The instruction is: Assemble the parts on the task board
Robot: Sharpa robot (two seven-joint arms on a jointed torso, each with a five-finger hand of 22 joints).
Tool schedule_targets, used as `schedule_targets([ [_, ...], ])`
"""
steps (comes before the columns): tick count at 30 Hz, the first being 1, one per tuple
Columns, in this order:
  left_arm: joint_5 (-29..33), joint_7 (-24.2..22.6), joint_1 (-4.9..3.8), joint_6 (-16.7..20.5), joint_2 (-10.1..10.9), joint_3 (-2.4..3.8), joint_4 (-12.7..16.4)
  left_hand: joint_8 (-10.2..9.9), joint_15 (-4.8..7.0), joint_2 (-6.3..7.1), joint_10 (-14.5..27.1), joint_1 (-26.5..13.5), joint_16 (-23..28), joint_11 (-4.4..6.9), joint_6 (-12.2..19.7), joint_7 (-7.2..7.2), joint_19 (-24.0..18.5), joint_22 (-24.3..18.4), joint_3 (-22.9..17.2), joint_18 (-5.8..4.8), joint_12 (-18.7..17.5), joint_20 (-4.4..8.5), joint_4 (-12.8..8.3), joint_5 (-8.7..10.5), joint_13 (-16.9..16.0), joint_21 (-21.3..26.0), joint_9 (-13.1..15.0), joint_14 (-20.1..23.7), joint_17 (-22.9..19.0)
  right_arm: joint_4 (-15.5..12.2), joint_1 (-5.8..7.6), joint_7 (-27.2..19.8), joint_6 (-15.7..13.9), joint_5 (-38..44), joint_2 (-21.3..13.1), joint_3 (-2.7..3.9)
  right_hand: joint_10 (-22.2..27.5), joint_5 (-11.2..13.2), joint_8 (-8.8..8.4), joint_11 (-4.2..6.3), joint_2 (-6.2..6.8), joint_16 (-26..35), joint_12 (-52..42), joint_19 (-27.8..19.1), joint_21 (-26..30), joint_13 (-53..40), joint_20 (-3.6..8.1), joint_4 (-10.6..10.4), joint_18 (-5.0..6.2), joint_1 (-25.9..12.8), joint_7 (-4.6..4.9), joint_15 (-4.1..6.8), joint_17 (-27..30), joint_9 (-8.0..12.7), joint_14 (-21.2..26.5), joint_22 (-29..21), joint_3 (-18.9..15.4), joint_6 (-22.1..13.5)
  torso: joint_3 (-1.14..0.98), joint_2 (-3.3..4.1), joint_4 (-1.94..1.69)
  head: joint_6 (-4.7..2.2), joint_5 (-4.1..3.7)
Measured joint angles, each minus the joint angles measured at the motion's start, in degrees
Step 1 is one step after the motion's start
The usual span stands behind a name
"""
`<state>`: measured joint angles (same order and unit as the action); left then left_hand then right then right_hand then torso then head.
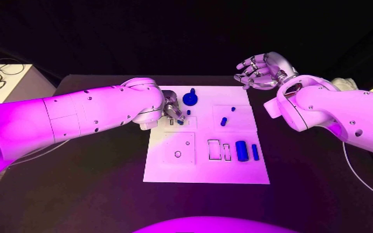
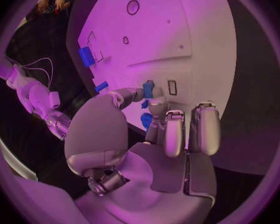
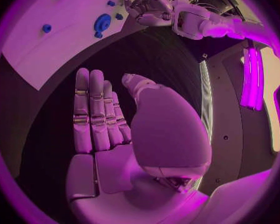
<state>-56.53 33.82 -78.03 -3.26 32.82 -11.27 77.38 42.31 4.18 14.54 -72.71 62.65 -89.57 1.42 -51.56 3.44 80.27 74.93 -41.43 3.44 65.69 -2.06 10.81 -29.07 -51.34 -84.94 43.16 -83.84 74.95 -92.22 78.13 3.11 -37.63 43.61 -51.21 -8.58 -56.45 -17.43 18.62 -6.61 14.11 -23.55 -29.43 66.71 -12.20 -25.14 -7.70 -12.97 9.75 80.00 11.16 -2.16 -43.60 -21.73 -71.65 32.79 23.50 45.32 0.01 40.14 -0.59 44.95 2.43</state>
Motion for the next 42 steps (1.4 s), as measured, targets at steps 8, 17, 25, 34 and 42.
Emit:
schedule_targets([
  [8,0.13,0.00,0.00,-0.41,0.07,0.00,0.01,0.07,0.21,-0.04,0.00,0.04,0.00,-0.01,-0.02,-0.01,0.21,0.00,0.00,0.01,0.00,0.21,0.00,0.01,0.00,0.01,-0.02,-0.21,0.00,0.10,-0.01,0.05,0.06,0.00,0.02,0.00,0.00,0.00,0.00,0.00,0.00,0.00,0.00,0.00,0.00,0.08,0.00,0.00,0.00,0.00,-0.01,0.00,-0.08,0.00,0.00,-0.08,0.00,0.00,-0.02,0.01,0.00,0.10,0.06],
  [17,0.22,-0.03,-0.03,-0.80,0.05,0.05,-0.09,0.08,0.21,-0.04,0.00,0.04,0.00,-0.01,-0.05,-0.05,0.21,-0.01,0.00,0.01,0.00,0.21,0.00,-0.22,0.12,0.01,-0.02,-0.21,-0.01,0.20,-0.07,0.08,0.12,0.00,0.11,0.00,0.00,0.00,0.00,0.00,0.00,0.00,0.00,0.00,0.00,0.08,0.00,0.00,0.00,0.00,0.15,0.00,-0.08,0.01,0.00,-0.08,0.00,-0.16,-0.03,0.05,0.00,0.31,0.08],
  [25,0.30,-0.03,-0.05,-1.39,-0.09,0.06,-0.29,0.07,0.21,-0.04,0.00,0.04,0.00,-0.01,-0.07,-0.07,0.21,-0.01,0.00,0.01,-0.01,0.21,0.00,-0.21,0.20,0.01,-0.03,-0.22,-0.01,0.21,-0.10,0.09,0.16,0.00,0.12,-0.01,0.00,0.00,0.00,0.00,0.00,0.00,0.00,0.00,0.00,0.08,0.00,0.00,0.00,0.00,0.15,0.00,-0.07,0.01,0.00,-0.08,0.00,-0.17,-0.03,0.05,-0.01,0.57,0.06],
  [34,0.70,0.31,-0.18,-3.01,-0.92,0.15,-1.43,0.07,0.21,-0.04,0.00,0.04,0.00,-0.02,-0.07,-0.07,0.21,-0.01,0.00,0.01,-0.01,0.21,0.00,-0.21,0.37,0.01,0.26,-0.21,-0.02,0.16,-0.11,0.13,0.19,0.00,0.04,-0.01,0.00,0.00,0.00,0.00,0.00,0.00,0.00,0.00,0.00,0.08,0.00,0.00,0.00,0.00,0.15,0.00,-0.06,0.01,0.00,-0.07,0.00,-0.17,-0.03,0.04,0.00,0.88,0.04],
  [42,1.16,0.75,-0.28,-4.17,-1.93,0.18,-2.74,0.08,0.21,-0.42,-0.53,-0.35,-0.23,0.12,-0.49,-0.09,0.21,-0.01,0.00,0.01,-0.01,0.21,0.00,-0.19,-0.15,0.01,0.13,-0.22,-0.02,0.12,-0.12,0.14,0.21,0.00,0.03,-0.01,0.00,0.00,0.00,0.00,-0.02,0.32,0.00,0.00,0.23,0.25,0.00,0.00,0.00,-0.01,0.15,0.00,-0.15,0.01,0.00,-0.25,0.00,-0.17,-0.07,0.01,0.03,1.07,-0.04],
])
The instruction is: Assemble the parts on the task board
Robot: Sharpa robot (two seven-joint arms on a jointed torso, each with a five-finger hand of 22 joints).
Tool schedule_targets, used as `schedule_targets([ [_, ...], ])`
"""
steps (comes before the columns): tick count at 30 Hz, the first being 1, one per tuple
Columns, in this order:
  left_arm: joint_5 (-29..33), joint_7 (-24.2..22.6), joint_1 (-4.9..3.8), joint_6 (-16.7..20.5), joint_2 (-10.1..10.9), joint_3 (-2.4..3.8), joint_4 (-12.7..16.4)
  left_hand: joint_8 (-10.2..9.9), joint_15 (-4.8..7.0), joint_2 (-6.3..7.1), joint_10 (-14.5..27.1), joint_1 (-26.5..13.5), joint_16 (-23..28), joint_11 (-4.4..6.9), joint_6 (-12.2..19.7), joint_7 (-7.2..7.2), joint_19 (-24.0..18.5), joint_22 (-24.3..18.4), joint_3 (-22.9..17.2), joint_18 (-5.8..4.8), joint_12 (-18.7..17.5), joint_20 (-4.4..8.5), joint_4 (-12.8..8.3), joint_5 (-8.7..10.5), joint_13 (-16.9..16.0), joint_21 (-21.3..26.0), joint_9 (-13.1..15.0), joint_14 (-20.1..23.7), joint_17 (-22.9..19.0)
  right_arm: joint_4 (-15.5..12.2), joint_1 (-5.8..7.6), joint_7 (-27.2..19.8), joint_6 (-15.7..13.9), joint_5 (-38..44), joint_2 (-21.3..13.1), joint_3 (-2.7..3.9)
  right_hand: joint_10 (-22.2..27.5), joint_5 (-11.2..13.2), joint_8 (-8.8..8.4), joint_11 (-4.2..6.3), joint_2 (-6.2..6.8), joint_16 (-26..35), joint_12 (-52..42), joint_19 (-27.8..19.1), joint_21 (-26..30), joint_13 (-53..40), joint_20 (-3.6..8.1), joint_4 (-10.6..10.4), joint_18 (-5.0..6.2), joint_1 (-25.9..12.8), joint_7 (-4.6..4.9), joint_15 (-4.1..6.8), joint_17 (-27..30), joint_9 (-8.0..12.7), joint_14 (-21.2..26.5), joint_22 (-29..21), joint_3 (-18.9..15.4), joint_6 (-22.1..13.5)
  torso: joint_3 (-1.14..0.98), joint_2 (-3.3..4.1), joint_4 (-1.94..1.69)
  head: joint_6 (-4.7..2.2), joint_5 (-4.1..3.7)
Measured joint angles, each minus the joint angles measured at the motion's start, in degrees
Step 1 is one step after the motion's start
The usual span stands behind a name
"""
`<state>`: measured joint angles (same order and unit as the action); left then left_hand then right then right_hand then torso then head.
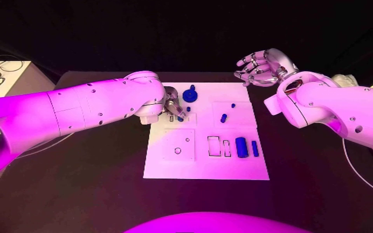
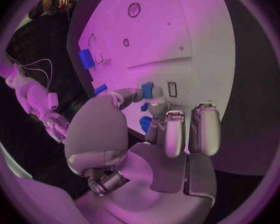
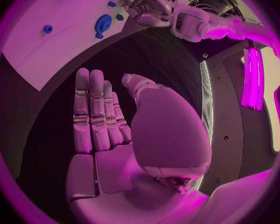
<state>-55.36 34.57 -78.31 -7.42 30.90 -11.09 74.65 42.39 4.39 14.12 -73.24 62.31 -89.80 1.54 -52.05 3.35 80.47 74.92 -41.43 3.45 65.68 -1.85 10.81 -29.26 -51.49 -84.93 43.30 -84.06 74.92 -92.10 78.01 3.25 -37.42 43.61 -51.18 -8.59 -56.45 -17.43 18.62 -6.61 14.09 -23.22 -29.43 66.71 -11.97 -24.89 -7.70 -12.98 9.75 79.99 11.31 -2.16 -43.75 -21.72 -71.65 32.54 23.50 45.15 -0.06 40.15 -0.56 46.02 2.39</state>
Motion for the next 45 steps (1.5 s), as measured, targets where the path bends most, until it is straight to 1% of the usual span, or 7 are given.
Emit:
schedule_targets([
  [16,0.60,0.43,-0.07,-0.70,-0.84,0.02,-1.06,0.11,0.00,-1.05,-0.53,-1.07,0.00,0.26,-0.44,-0.22,0.00,0.00,0.00,0.01,0.39,0.00,0.00,0.64,-0.48,0.00,0.14,0.00,-0.01,-0.05,0.00,0.00,0.04,0.00,0.02,0.00,0.00,0.00,0.00,0.00,-0.22,0.00,0.00,0.00,0.00,0.00,0.00,0.00,0.00,-0.22,-0.04,0.00,0.01,0.00,0.00,0.00,0.00,0.04,-0.04,-0.02,-0.02,0.14,-0.22],
  [23,0.63,0.53,-0.08,-1.00,-1.33,0.02,-1.61,-0.05,0.11,-1.82,-1.23,-1.85,0.00,0.41,-0.86,-0.43,0.00,-0.01,1.44,0.00,0.38,0.00,-1.44,1.36,-0.65,0.00,0.58,0.12,-0.01,-0.05,-0.01,0.00,0.09,0.00,0.03,0.00,0.00,0.00,0.00,0.00,-0.22,0.00,0.00,0.00,0.00,-0.01,0.00,0.00,0.00,-0.22,-0.05,0.00,0.01,0.00,0.00,0.00,0.00,0.05,-0.04,-0.02,-0.05,0.23,-0.34],
  [24,0.63,0.54,-0.08,-1.03,-1.40,0.01,-1.71,-0.27,0.20,-2.26,-1.25,-2.29,0.00,0.43,-0.92,-0.51,0.00,-0.01,1.85,0.00,0.39,0.00,-1.85,1.46,-0.61,0.00,0.68,0.22,-0.01,-0.05,-0.01,0.00,0.10,0.00,0.03,0.00,0.00,0.00,0.00,0.00,-0.22,0.00,0.00,0.00,0.00,-0.01,0.00,0.00,0.00,-0.22,-0.05,0.00,0.01,0.00,0.00,0.00,0.00,0.05,-0.04,-0.02,-0.05,0.21,-0.35],
  [33,0.54,0.67,-0.07,-1.26,-1.75,-0.01,-2.32,-0.74,0.42,-2.93,-1.54,-2.97,0.00,0.50,-1.45,-1.45,0.21,-0.01,3.34,0.00,0.39,0.22,-3.35,1.64,-0.33,0.00,0.73,0.01,-0.01,-0.16,-0.01,-0.03,0.18,-0.13,-0.04,0.00,0.00,0.00,0.23,0.00,-0.21,0.00,0.00,0.00,0.00,0.11,0.00,0.00,0.00,-0.21,-0.06,0.00,-0.05,0.00,0.00,-0.12,0.00,0.05,-0.02,-0.01,-0.01,0.29,-0.49],
  [36,0.46,0.68,-0.06,-1.33,-1.81,-0.02,-2.43,-1.17,0.43,-2.79,-1.54,-3.27,0.01,0.50,-1.64,-1.63,0.21,-0.01,4.06,0.01,0.18,0.22,-4.07,1.97,-0.21,0.00,0.60,0.02,-0.01,-0.17,-0.01,-0.04,0.21,-0.18,-0.05,0.00,0.00,0.00,0.23,0.00,-0.21,0.00,0.00,-0.21,0.00,0.18,-0.21,0.00,0.00,-0.21,-0.06,0.00,-0.05,0.00,0.00,-0.18,0.00,0.05,-0.02,-0.01,-0.02,0.34,-0.57],
  [38,0.41,0.68,-0.06,-1.37,-1.83,-0.02,-2.49,-1.34,0.43,-3.14,-1.49,-3.63,0.00,0.55,-1.74,-1.73,0.21,-0.01,4.60,0.00,0.18,0.21,-4.61,1.98,-0.21,0.00,0.52,0.01,-0.01,-0.18,-0.01,-0.05,0.23,-0.22,-0.06,0.00,0.00,0.00,0.23,0.00,-0.21,0.00,0.00,-0.21,0.00,0.18,-0.21,0.00,0.00,-0.21,-0.06,0.00,-0.05,0.00,0.00,-0.18,0.00,0.06,-0.02,-0.01,-0.03,0.35,-0.61],
  [45,0.23,0.59,-0.06,-1.67,-1.93,0.00,-2.69,-1.73,0.43,-2.92,-1.18,-3.86,0.01,0.83,-1.85,-1.82,0.21,-0.01,5.24,0.00,0.18,0.21,-5.24,2.15,-0.21,0.00,0.48,0.02,-0.01,-0.18,-0.01,-0.07,0.32,-0.35,-0.09,0.00,0.21,0.00,0.23,-0.21,-0.21,0.34,0.00,-0.21,0.21,0.27,-0.21,0.00,0.00,-0.21,0.12,0.00,-0.13,0.00,0.00,-0.29,0.00,-0.13,-0.01,-0.02,-0.08,0.38,-0.66],
])
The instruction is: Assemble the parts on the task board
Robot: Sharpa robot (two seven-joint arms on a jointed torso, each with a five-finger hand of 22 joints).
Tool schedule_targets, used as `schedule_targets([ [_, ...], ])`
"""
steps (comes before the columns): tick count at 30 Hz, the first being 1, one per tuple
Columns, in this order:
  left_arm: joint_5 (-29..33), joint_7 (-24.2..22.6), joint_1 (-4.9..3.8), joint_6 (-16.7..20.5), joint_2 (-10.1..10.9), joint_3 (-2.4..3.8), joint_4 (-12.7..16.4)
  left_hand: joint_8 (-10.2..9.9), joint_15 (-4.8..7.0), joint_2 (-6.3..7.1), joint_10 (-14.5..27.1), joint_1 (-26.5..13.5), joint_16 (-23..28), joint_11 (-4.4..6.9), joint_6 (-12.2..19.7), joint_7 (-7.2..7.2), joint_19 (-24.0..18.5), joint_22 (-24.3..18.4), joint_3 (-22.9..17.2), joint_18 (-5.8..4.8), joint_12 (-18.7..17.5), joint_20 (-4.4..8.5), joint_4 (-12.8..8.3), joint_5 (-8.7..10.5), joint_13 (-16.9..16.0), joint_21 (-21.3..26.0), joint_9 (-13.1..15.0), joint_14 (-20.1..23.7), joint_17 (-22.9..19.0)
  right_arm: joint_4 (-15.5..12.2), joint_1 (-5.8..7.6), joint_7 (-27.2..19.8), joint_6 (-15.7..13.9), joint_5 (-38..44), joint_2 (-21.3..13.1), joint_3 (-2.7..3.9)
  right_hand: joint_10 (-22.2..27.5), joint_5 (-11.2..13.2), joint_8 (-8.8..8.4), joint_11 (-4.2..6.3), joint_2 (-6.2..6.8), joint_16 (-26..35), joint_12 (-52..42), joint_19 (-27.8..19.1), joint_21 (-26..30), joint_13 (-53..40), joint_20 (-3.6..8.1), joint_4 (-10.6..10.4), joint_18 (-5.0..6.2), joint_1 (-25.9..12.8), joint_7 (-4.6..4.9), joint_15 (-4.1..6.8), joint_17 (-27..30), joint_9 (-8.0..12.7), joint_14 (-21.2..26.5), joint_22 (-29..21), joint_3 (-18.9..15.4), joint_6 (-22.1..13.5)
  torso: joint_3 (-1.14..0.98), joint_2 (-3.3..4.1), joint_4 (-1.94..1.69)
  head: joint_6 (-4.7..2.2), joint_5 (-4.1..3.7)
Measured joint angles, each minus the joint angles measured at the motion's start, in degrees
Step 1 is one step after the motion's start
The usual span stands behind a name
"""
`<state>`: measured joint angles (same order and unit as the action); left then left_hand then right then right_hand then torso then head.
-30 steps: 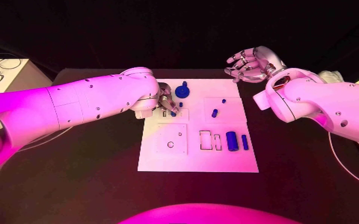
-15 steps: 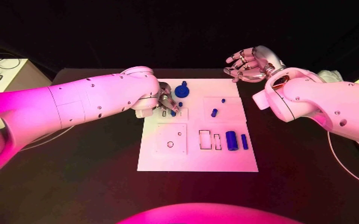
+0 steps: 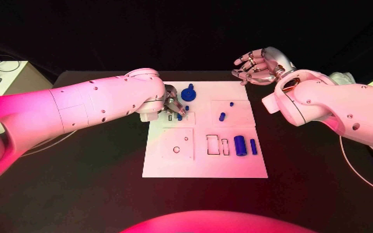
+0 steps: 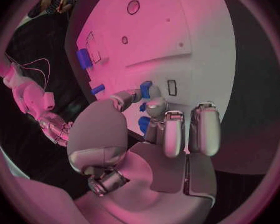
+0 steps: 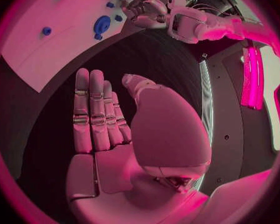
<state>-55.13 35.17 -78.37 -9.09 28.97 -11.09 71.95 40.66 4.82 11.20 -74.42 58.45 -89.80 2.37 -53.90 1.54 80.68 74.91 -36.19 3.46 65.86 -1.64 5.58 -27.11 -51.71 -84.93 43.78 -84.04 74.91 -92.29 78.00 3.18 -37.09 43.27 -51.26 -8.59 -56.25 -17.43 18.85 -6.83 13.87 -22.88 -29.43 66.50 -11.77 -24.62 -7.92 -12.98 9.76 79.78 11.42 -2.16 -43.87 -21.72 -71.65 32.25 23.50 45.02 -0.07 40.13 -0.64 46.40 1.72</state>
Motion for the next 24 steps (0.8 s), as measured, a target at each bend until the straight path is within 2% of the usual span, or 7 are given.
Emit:
schedule_targets([
  [5,-0.28,-0.02,0.02,-0.21,0.01,-0.01,-0.19,-0.48,0.00,0.42,0.54,-0.42,0.00,0.10,-0.31,-0.14,0.00,0.00,3.24,0.00,0.00,0.00,1.44,0.17,0.00,0.00,-0.05,0.00,0.00,0.00,0.00,-0.03,0.06,-0.06,-0.04,0.00,0.00,0.00,0.00,0.00,0.22,0.21,0.00,0.00,0.19,0.18,0.00,0.00,0.00,-0.24,-0.18,0.00,-0.12,0.00,0.00,-0.27,0.00,-0.19,0.01,-0.03,0.00,0.01,0.05],
  [7,-0.41,-0.04,0.03,-0.23,0.02,-0.02,-0.22,-0.87,0.00,0.61,0.73,-0.61,0.00,0.29,-0.42,-0.04,0.00,0.00,4.07,0.00,0.00,0.00,1.89,0.35,0.00,0.23,-0.07,0.00,0.00,0.00,0.00,-0.04,0.07,-0.08,-0.05,0.00,0.03,0.00,0.00,-0.03,0.17,0.34,0.00,0.00,0.35,0.35,0.00,0.00,0.00,-0.65,0.02,-0.23,-0.20,0.00,0.23,-0.46,0.00,-0.40,0.00,-0.03,0.01,0.00,0.05],
  [11,-0.65,-0.08,0.07,-0.24,0.07,-0.04,-0.24,-0.88,0.00,1.06,0.87,-1.05,0.00,0.03,-0.52,-0.14,0.00,0.00,6.50,0.00,-0.20,0.00,3.37,0.77,0.07,0.23,-0.07,0.00,0.00,0.00,-0.01,-0.06,0.09,-0.12,-0.07,0.00,1.12,0.00,0.37,-0.49,0.24,2.03,0.38,-1.32,1.95,1.15,-1.06,0.16,0.00,-0.89,0.05,-1.05,-0.40,0.00,2.13,-1.64,-0.16,-0.92,0.04,-0.03,0.01,-0.05,0.05],
  [12,-0.73,-0.09,0.08,-0.24,0.10,-0.04,-0.24,-0.88,0.00,1.07,0.87,-1.05,0.00,0.03,-0.58,-0.21,0.00,0.00,7.08,0.00,-0.19,0.00,3.95,1.30,0.06,0.23,-0.07,0.00,0.00,0.00,-0.01,-0.07,0.09,-0.13,-0.08,0.00,1.94,0.00,0.44,-0.76,0.43,2.80,0.83,-2.13,2.74,1.81,-1.40,0.16,0.00,-1.08,-0.07,-1.42,-0.35,0.00,3.14,-2.35,-0.16,-1.56,0.04,-0.03,0.02,-0.07,0.03],
  [14,-0.83,-0.11,0.09,-0.23,0.13,-0.05,-0.23,-0.88,-0.01,1.06,0.87,-1.04,0.00,0.03,-0.62,-0.20,0.00,0.00,8.49,0.00,-0.19,0.00,4.89,4.26,0.13,0.23,-0.07,0.00,0.00,0.00,-0.01,-0.10,0.11,-0.14,-0.09,0.00,2.96,0.00,0.52,-1.18,0.43,3.93,1.42,-2.92,3.87,2.92,-2.05,0.07,-0.01,-1.08,-0.22,-1.89,-0.15,0.00,4.41,-3.45,-0.25,-2.13,0.04,-0.03,0.02,-0.09,0.00],
  [19,-1.02,-0.19,0.12,-0.18,0.22,-0.04,-0.16,-1.22,-0.01,1.60,1.09,-0.50,0.00,-0.17,-0.88,-0.09,0.00,0.00,11.22,0.00,-0.19,0.00,7.62,8.56,0.28,0.46,-0.07,0.00,0.00,0.06,-0.02,-0.21,0.21,-0.23,-0.10,0.00,4.18,0.00,1.66,-1.80,0.23,6.78,2.45,-4.38,5.92,5.43,-3.03,0.00,-0.01,-1.29,-0.27,-2.78,1.00,-0.26,6.76,-5.79,-0.33,-2.35,0.05,-0.03,0.03,-0.18,-0.02],
  [24,-1.14,-0.34,0.17,-0.09,0.39,-0.01,0.00,-1.30,-0.01,1.85,1.30,0.14,0.00,-0.35,-0.69,0.10,0.00,0.00,13.12,0.00,-0.19,0.00,9.53,11.14,0.28,0.46,0.01,0.00,0.00,0.13,-0.02,-0.44,0.36,-0.41,-0.11,0.00,3.93,0.00,2.43,-2.22,0.23,10.50,3.71,-6.72,7.90,8.71,-4.20,0.00,-0.01,-1.29,-0.31,-3.78,3.94,0.02,9.53,-9.02,-0.33,-2.73,0.07,-0.03,0.02,-0.21,-0.11],
])
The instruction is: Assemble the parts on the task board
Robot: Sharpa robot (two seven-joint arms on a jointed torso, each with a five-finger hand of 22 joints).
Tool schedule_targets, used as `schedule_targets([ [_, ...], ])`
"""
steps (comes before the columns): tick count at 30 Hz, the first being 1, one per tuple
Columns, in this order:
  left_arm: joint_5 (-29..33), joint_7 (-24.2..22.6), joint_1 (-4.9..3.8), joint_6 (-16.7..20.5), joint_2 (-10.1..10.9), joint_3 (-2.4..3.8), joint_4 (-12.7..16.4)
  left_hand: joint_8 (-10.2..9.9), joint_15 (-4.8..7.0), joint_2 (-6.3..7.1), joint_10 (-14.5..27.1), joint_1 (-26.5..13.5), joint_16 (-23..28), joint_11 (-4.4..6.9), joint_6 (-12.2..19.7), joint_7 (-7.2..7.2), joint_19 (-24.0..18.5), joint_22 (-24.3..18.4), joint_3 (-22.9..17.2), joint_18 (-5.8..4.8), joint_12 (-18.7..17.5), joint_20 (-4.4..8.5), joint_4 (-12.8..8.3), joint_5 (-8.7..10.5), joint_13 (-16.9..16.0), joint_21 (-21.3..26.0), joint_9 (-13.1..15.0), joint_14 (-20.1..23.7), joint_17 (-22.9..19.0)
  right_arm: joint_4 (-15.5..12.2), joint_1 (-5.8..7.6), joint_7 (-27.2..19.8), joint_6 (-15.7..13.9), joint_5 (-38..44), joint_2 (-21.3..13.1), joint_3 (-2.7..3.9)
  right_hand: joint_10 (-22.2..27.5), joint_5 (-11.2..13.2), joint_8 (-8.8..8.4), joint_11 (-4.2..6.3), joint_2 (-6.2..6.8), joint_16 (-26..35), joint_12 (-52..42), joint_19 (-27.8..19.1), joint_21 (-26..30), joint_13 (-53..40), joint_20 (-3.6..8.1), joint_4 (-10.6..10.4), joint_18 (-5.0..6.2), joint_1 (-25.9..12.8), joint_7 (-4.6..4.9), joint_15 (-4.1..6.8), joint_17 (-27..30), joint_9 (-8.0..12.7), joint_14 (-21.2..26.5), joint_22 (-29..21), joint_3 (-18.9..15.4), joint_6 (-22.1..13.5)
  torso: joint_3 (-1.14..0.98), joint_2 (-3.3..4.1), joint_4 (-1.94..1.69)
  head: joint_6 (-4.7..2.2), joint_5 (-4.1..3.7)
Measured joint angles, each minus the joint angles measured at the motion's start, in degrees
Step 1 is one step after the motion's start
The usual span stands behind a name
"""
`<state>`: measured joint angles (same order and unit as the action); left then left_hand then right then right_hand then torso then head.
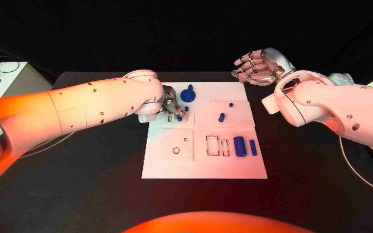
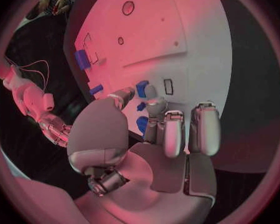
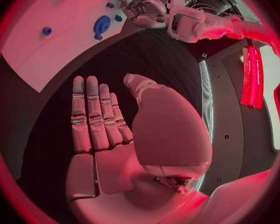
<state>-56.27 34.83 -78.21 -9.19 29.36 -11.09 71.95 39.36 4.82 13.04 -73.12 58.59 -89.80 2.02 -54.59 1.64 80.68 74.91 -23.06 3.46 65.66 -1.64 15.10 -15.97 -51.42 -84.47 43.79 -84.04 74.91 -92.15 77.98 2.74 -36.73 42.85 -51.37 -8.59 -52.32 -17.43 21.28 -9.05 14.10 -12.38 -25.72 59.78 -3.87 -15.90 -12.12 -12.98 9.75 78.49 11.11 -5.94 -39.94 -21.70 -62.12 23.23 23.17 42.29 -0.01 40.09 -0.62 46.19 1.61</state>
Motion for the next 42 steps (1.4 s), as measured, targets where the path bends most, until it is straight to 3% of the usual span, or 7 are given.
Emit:
schedule_targets([
  [11,-0.18,-0.47,0.17,0.48,1.36,0.11,1.19,-0.01,0.00,-0.25,0.01,0.02,0.00,0.01,0.02,-0.02,0.00,0.00,2.76,0.00,0.00,0.00,1.69,3.64,0.11,0.00,0.21,0.00,0.00,0.14,-0.07,-0.41,0.27,-0.38,-0.02,0.00,-0.19,-0.22,0.23,-0.19,0.00,1.32,0.46,-0.26,0.00,2.02,-0.27,0.00,0.00,0.00,0.00,-0.21,1.65,0.45,0.20,-1.94,0.00,0.00,0.01,0.00,0.03,-0.20,-0.06],
  [14,-0.18,-0.48,0.34,0.58,1.98,0.48,1.67,-0.01,0.00,-0.52,0.33,-0.25,0.00,-0.30,0.02,-0.02,0.00,0.00,3.00,0.00,-0.33,0.00,1.57,3.64,0.77,0.26,0.21,0.00,0.00,0.19,-0.09,-0.48,0.31,-0.43,-0.04,0.00,-0.39,-0.22,0.23,-0.39,-0.14,1.82,0.45,-0.70,0.00,2.64,-0.45,0.00,0.01,-0.14,-0.03,-0.41,2.23,0.61,0.41,-2.65,0.00,-0.37,0.01,0.03,0.04,-0.33,-0.18],
  [25,-0.46,0.20,0.61,0.56,4.01,4.42,3.49,-0.58,-0.01,-0.89,2.54,0.12,0.45,-0.61,0.89,0.85,-1.20,-0.58,4.06,0.01,-2.37,-0.33,1.64,3.85,3.73,0.88,0.37,0.00,0.00,0.68,-0.19,-0.76,0.38,-0.72,-0.04,0.00,-0.39,-0.22,0.67,-0.38,-0.23,3.58,0.96,-2.01,0.00,4.93,-1.19,0.00,-0.01,-0.23,-0.22,-1.02,4.42,1.22,1.44,-5.16,0.00,-0.58,-0.02,-0.13,-0.07,-0.69,-0.16],
  [28,-0.36,0.27,0.56,0.54,4.41,5.33,4.09,-0.58,-0.03,-1.18,4.25,0.41,0.83,-0.91,1.66,1.01,-1.56,-1.08,4.73,0.01,-4.26,-0.50,1.60,3.85,6.43,1.22,0.37,0.02,0.00,0.83,-0.23,-0.80,0.38,-0.77,0.00,0.00,-0.28,-0.22,0.91,-0.50,-0.40,4.26,0.96,-2.82,0.00,5.76,-1.43,0.00,0.00,-0.39,-0.13,-1.38,5.28,1.48,2.22,-6.20,0.00,-0.94,-0.02,-0.12,-0.05,-0.91,-0.07],
  [35,1.32,0.31,0.26,0.56,5.66,7.35,4.99,-0.58,-0.44,-1.18,5.26,0.41,1.11,-1.30,2.17,1.52,-2.03,-1.83,6.79,0.01,-5.10,-0.82,1.73,5.13,8.24,1.55,0.43,0.00,0.00,1.09,-0.30,-0.87,0.37,-1.00,0.04,0.00,0.23,-0.44,1.46,-1.00,-0.53,5.48,1.20,-4.75,0.00,7.66,-2.13,0.24,-0.01,-0.53,-0.18,-1.93,7.45,2.01,3.80,-8.53,-0.24,-1.44,-0.06,-0.01,0.05,-1.32,0.05],
  [39,2.51,0.22,-0.02,0.67,6.11,8.03,3.84,-2.35,-1.84,-3.08,10.67,2.79,3.50,-2.41,5.37,2.78,-5.06,-5.34,7.34,0.10,-9.78,-1.48,1.65,4.88,14.33,3.64,-0.34,0.05,0.00,1.12,-0.31,-0.93,0.37,-1.10,0.04,0.00,0.06,-0.44,1.51,-1.16,-0.53,5.76,1.20,-4.75,0.00,7.96,-2.13,0.24,-0.01,-0.53,-0.18,-2.14,7.83,2.07,4.00,-8.90,-0.24,-1.44,-0.06,0.04,0.03,-1.61,0.06],
  [42,3.00,0.02,-0.23,0.80,6.03,8.27,1.82,-3.91,-2.47,-3.64,12.09,6.19,4.25,-3.23,7.22,3.71,-6.08,-6.54,6.45,0.92,-10.42,-2.15,1.51,4.30,15.34,4.40,-1.51,0.07,0.00,1.20,-0.32,-1.00,0.37,-1.19,-0.02,-0.01,0.02,-0.44,1.59,-1.20,-0.53,5.76,1.20,-4.75,0.00,8.01,-2.13,0.24,-0.01,-0.53,-0.18,-2.14,7.89,2.07,4.00,-8.96,-0.24,-1.44,-0.07,0.04,-0.02,-1.81,-0.01],
])
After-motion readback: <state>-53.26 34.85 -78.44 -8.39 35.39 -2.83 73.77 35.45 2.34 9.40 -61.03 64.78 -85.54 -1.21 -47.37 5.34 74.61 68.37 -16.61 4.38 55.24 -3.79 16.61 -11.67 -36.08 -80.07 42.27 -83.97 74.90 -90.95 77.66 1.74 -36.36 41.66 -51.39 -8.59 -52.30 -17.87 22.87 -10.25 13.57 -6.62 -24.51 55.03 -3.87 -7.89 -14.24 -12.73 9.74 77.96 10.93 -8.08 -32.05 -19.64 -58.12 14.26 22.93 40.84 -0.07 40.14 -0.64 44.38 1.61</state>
